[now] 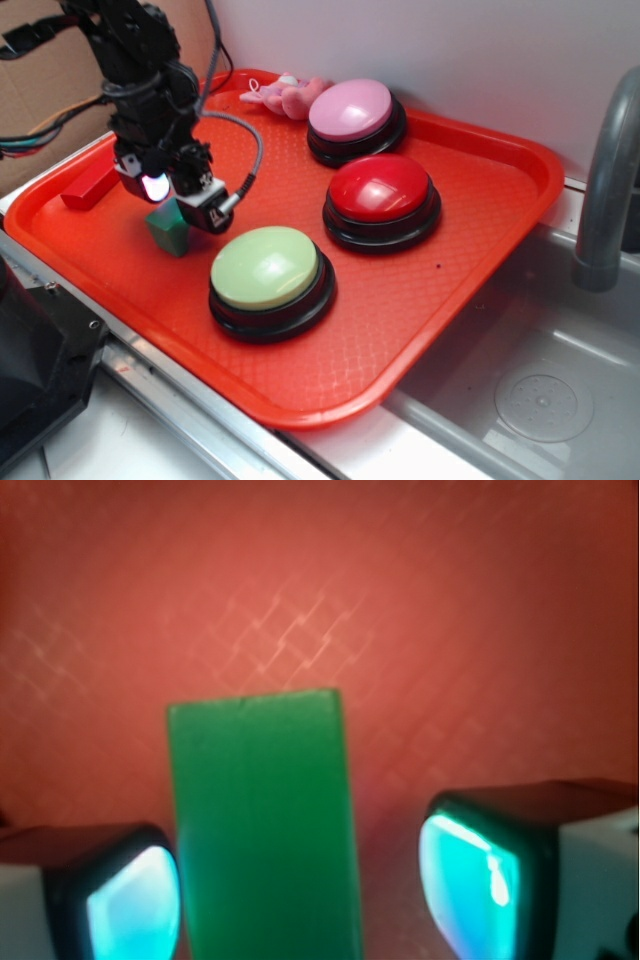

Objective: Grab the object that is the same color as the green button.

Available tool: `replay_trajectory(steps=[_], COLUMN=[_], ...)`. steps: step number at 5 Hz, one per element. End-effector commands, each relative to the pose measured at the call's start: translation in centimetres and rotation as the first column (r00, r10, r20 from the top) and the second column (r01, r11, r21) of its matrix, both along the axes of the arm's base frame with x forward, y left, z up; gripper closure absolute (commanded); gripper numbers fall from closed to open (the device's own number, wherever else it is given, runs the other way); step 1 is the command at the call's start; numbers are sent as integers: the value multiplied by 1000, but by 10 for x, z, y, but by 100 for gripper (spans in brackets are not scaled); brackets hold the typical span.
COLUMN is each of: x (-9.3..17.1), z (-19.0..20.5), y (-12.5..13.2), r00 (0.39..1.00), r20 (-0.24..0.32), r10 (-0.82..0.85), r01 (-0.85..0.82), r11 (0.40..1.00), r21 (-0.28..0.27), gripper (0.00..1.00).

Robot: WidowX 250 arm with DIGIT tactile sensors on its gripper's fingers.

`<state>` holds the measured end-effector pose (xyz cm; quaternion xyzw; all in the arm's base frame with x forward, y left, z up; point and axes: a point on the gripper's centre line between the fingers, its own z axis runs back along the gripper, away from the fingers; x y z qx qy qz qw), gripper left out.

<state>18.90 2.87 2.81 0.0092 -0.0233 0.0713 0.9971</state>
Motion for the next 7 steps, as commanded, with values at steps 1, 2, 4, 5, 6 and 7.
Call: replay_trajectory(steps=[1, 2, 4, 5, 6, 7], x=[7, 9, 18, 7, 3, 6], z=[7, 27, 97, 139, 156, 144], y=[-1, -2, -18, -22, -17, -6], r00=[999, 1000, 1000, 998, 999, 995], r20=[33, 17, -5, 24, 21, -74], r10=[27, 21, -23, -54, -41, -60], r01=[-27, -21, 23, 52, 38, 71], r11=[1000, 1000, 998, 997, 991, 986], r21=[-1, 13, 56, 55, 127, 154], gripper=[100, 100, 100, 100, 100, 100])
